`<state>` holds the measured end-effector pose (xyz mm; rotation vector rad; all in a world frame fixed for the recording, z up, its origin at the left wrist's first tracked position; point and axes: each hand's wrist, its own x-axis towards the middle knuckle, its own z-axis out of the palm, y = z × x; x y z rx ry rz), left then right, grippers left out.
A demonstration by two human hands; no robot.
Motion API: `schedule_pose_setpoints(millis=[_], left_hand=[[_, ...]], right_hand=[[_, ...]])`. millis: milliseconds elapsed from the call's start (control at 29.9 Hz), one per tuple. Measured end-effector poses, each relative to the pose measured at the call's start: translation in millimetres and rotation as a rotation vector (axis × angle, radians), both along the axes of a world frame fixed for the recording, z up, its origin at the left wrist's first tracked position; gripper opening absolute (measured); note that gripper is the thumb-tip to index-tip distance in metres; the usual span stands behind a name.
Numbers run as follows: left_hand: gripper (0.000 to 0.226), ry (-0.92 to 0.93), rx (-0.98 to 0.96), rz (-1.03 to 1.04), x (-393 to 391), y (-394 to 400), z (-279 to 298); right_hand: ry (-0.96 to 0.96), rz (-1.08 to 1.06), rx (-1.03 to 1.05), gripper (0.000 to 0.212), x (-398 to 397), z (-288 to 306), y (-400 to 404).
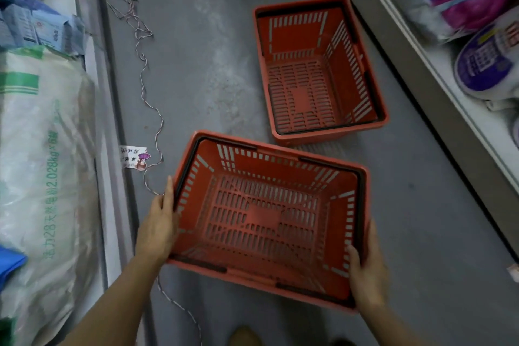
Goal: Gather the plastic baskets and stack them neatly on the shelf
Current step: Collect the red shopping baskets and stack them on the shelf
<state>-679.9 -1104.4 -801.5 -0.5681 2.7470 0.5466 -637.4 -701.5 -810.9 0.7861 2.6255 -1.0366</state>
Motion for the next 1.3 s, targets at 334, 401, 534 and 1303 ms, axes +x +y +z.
schedule_pose_setpoints(millis=[334,401,534,1303], left_hand=[[0.068,0.234,0.109,0.056,36,38,120],[0.068,0.265,0.123,0.053,35,48,161],[0.068,0.357,0.123,0.053,23,70,245],[0.079,0.830,0.313,-0.411,-57,291,650]], right_hand=[[0.171,-0.090,-0.164,0.060,11,128,31],[0.201,-0.127,-0.183,0.061,7,168,42],[0.289,-0.165,-0.175,0.062,-2,241,69],[0.903,-0.558,0.021,0.062,94,631,242]])
